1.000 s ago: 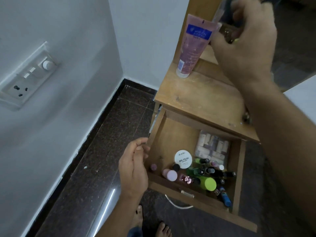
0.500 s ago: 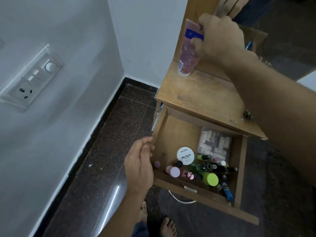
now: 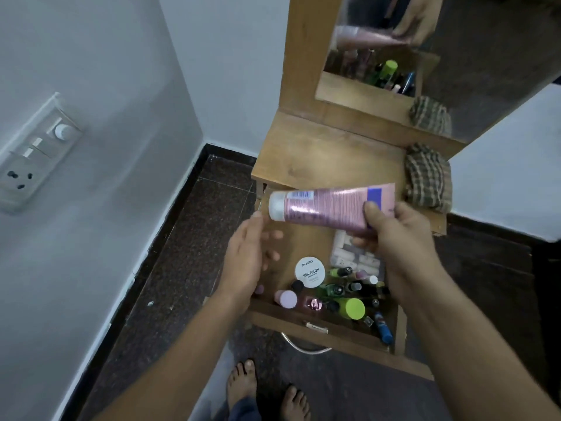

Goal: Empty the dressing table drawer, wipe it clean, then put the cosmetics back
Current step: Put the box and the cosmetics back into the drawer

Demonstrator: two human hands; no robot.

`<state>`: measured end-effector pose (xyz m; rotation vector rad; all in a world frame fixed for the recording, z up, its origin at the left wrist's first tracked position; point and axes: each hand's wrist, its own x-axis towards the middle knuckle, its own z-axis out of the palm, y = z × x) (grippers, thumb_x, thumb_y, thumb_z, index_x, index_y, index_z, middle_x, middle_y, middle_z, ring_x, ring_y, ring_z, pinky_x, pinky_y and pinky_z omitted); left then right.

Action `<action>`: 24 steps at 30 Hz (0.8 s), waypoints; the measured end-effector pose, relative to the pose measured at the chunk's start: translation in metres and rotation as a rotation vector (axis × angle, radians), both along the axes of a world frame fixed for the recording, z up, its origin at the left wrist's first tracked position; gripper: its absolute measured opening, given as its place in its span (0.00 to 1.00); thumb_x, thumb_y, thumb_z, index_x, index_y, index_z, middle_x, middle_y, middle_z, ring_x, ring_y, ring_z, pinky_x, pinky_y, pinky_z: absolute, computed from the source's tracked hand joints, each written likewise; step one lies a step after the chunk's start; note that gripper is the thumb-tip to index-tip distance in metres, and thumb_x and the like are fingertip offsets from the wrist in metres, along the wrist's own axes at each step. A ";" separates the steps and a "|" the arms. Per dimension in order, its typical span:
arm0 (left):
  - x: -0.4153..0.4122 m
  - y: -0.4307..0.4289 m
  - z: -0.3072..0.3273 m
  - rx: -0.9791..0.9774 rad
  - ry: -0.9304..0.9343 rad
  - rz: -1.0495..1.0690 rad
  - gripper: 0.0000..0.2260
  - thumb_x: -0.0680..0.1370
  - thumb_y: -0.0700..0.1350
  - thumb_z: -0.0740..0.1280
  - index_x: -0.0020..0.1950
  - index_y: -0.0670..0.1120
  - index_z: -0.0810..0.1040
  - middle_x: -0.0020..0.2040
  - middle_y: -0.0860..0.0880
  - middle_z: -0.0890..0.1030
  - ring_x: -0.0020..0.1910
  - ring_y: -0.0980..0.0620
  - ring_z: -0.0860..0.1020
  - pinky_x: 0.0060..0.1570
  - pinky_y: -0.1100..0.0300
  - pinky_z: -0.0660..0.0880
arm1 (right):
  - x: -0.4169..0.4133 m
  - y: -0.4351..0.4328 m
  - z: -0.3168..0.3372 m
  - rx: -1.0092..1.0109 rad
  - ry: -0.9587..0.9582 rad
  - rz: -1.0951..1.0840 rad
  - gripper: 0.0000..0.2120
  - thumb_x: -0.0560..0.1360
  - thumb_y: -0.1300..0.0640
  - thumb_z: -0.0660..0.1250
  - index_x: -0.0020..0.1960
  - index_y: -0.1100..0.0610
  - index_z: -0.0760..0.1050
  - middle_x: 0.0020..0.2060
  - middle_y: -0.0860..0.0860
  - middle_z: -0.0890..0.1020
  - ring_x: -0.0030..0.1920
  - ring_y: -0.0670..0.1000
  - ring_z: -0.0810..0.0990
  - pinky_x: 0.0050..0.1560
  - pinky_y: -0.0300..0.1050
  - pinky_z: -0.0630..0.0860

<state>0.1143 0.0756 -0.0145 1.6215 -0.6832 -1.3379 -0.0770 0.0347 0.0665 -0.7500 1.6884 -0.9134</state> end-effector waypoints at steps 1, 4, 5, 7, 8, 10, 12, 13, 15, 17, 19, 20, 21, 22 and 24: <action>-0.004 -0.005 -0.001 0.012 0.013 -0.025 0.18 0.85 0.59 0.56 0.58 0.51 0.80 0.49 0.50 0.86 0.34 0.53 0.76 0.27 0.62 0.68 | -0.004 0.002 -0.014 0.054 -0.036 -0.037 0.08 0.83 0.57 0.65 0.59 0.57 0.79 0.45 0.56 0.87 0.35 0.50 0.84 0.39 0.50 0.81; -0.019 -0.014 -0.012 0.073 0.043 -0.068 0.15 0.84 0.57 0.61 0.56 0.49 0.81 0.49 0.48 0.86 0.31 0.55 0.76 0.29 0.62 0.68 | -0.013 0.002 -0.046 0.188 -0.120 -0.153 0.09 0.83 0.59 0.66 0.60 0.62 0.77 0.47 0.60 0.86 0.37 0.54 0.85 0.38 0.43 0.83; -0.023 -0.017 -0.016 0.110 0.044 -0.084 0.13 0.83 0.56 0.62 0.56 0.49 0.82 0.49 0.48 0.86 0.31 0.56 0.76 0.29 0.62 0.68 | -0.014 0.000 -0.053 0.217 -0.136 -0.179 0.09 0.83 0.60 0.66 0.61 0.64 0.77 0.49 0.61 0.85 0.38 0.55 0.84 0.34 0.41 0.83; -0.028 -0.025 -0.024 0.188 0.058 -0.108 0.10 0.83 0.53 0.65 0.54 0.48 0.81 0.49 0.48 0.86 0.31 0.57 0.77 0.30 0.63 0.69 | -0.016 -0.008 -0.065 0.262 -0.144 -0.194 0.09 0.83 0.61 0.65 0.61 0.64 0.75 0.52 0.62 0.84 0.37 0.55 0.83 0.30 0.40 0.81; -0.029 -0.030 -0.027 0.224 0.072 -0.107 0.09 0.82 0.52 0.66 0.54 0.48 0.80 0.49 0.48 0.86 0.31 0.57 0.77 0.30 0.63 0.69 | -0.015 -0.013 -0.069 0.286 -0.142 -0.188 0.09 0.83 0.61 0.65 0.61 0.64 0.75 0.51 0.63 0.84 0.36 0.55 0.83 0.29 0.39 0.80; -0.029 -0.040 -0.035 0.269 0.043 -0.107 0.08 0.82 0.50 0.66 0.52 0.47 0.80 0.47 0.48 0.86 0.32 0.56 0.76 0.31 0.62 0.69 | -0.015 -0.024 -0.080 0.335 -0.153 -0.161 0.09 0.83 0.61 0.65 0.62 0.63 0.75 0.47 0.62 0.84 0.35 0.55 0.82 0.25 0.38 0.78; -0.029 -0.048 -0.041 0.281 -0.027 -0.121 0.09 0.83 0.49 0.64 0.51 0.45 0.80 0.42 0.46 0.85 0.34 0.51 0.76 0.33 0.59 0.69 | -0.013 -0.034 -0.091 0.376 -0.179 -0.124 0.10 0.83 0.61 0.65 0.62 0.63 0.75 0.42 0.59 0.82 0.35 0.54 0.82 0.25 0.38 0.77; -0.029 -0.051 -0.043 0.280 -0.047 -0.124 0.09 0.82 0.49 0.64 0.51 0.45 0.80 0.42 0.45 0.85 0.37 0.49 0.76 0.34 0.58 0.69 | -0.012 -0.038 -0.096 0.392 -0.186 -0.107 0.09 0.83 0.61 0.65 0.61 0.63 0.76 0.41 0.58 0.81 0.35 0.54 0.81 0.27 0.39 0.78; -0.031 -0.057 -0.045 0.274 -0.066 -0.136 0.08 0.82 0.49 0.63 0.52 0.47 0.79 0.42 0.45 0.83 0.40 0.48 0.77 0.38 0.56 0.71 | -0.011 -0.045 -0.106 0.425 -0.184 -0.084 0.07 0.83 0.62 0.65 0.59 0.62 0.76 0.41 0.57 0.81 0.36 0.53 0.81 0.31 0.41 0.80; -0.033 -0.062 -0.045 0.266 -0.072 -0.142 0.08 0.81 0.49 0.62 0.53 0.48 0.79 0.43 0.46 0.83 0.42 0.48 0.78 0.42 0.53 0.73 | -0.011 -0.049 -0.114 0.459 -0.165 -0.065 0.06 0.82 0.63 0.66 0.58 0.61 0.76 0.45 0.57 0.81 0.39 0.52 0.80 0.26 0.41 0.80; -0.034 -0.064 -0.046 0.268 -0.073 -0.152 0.08 0.81 0.49 0.62 0.53 0.49 0.79 0.43 0.46 0.83 0.43 0.48 0.78 0.44 0.52 0.72 | -0.012 -0.052 -0.122 0.483 -0.097 -0.032 0.08 0.81 0.63 0.67 0.60 0.61 0.77 0.51 0.58 0.82 0.42 0.52 0.81 0.25 0.41 0.80; -0.034 -0.064 -0.048 0.268 -0.077 -0.163 0.08 0.81 0.48 0.61 0.53 0.49 0.79 0.43 0.46 0.82 0.43 0.48 0.78 0.45 0.52 0.72 | -0.014 -0.054 -0.125 0.489 -0.042 -0.019 0.09 0.81 0.62 0.68 0.60 0.61 0.77 0.52 0.58 0.83 0.43 0.53 0.82 0.26 0.42 0.79; -0.035 -0.063 -0.049 0.269 -0.084 -0.175 0.08 0.81 0.48 0.61 0.52 0.50 0.79 0.43 0.46 0.82 0.43 0.48 0.78 0.45 0.52 0.72 | -0.016 -0.057 -0.127 0.492 0.011 -0.006 0.09 0.80 0.62 0.69 0.60 0.61 0.77 0.51 0.58 0.83 0.41 0.53 0.82 0.25 0.42 0.79; -0.035 -0.063 -0.050 0.270 -0.088 -0.182 0.08 0.81 0.47 0.61 0.52 0.50 0.79 0.43 0.46 0.82 0.44 0.48 0.77 0.44 0.52 0.72 | -0.018 -0.060 -0.129 0.494 0.053 0.010 0.10 0.79 0.62 0.70 0.60 0.61 0.77 0.50 0.58 0.83 0.39 0.53 0.81 0.23 0.42 0.77; -0.035 -0.064 -0.052 0.273 -0.084 -0.181 0.09 0.80 0.44 0.60 0.54 0.50 0.79 0.42 0.46 0.81 0.44 0.49 0.77 0.42 0.54 0.72 | -0.020 -0.067 -0.131 0.521 0.107 0.059 0.14 0.78 0.60 0.72 0.62 0.61 0.76 0.50 0.58 0.83 0.37 0.53 0.81 0.22 0.41 0.74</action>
